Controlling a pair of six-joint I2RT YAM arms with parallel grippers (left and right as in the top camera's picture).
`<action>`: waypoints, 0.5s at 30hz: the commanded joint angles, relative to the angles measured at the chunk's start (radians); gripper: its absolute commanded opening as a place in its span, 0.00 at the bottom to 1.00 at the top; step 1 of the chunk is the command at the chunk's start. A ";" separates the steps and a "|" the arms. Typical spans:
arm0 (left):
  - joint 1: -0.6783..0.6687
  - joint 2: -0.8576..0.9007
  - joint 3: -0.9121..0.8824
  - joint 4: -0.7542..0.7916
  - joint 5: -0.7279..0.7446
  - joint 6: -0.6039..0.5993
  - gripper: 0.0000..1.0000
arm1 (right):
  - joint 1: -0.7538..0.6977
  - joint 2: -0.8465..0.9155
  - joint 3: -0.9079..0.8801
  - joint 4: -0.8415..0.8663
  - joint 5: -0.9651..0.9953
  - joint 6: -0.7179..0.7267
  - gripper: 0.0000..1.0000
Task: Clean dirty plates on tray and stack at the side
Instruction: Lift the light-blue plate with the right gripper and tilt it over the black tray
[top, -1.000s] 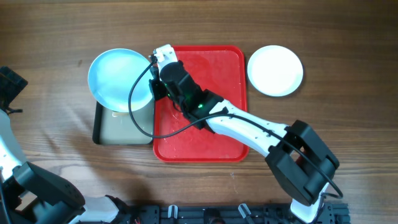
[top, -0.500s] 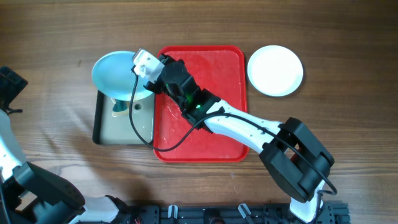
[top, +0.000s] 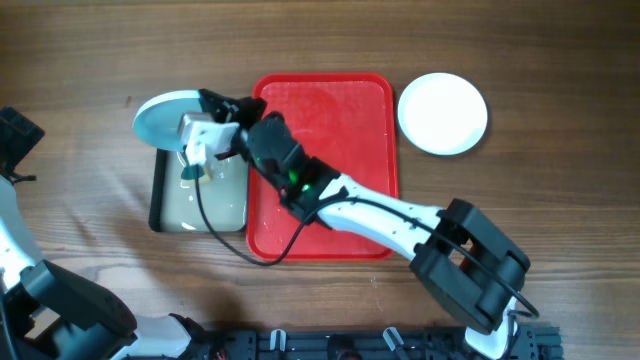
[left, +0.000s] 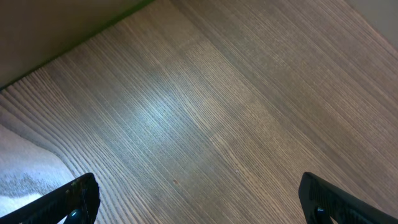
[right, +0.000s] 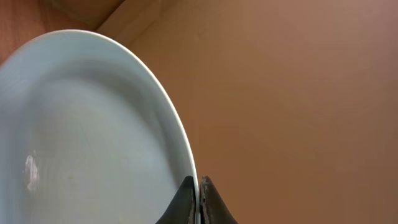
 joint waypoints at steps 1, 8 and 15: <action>0.003 0.000 0.004 0.001 -0.002 -0.017 1.00 | 0.043 0.007 0.018 0.073 0.160 -0.246 0.04; 0.003 0.000 0.004 0.001 -0.002 -0.017 1.00 | 0.092 0.007 0.018 0.212 0.254 -0.381 0.04; 0.003 0.000 0.004 0.001 -0.002 -0.017 1.00 | 0.097 0.008 0.018 0.183 0.290 -0.376 0.04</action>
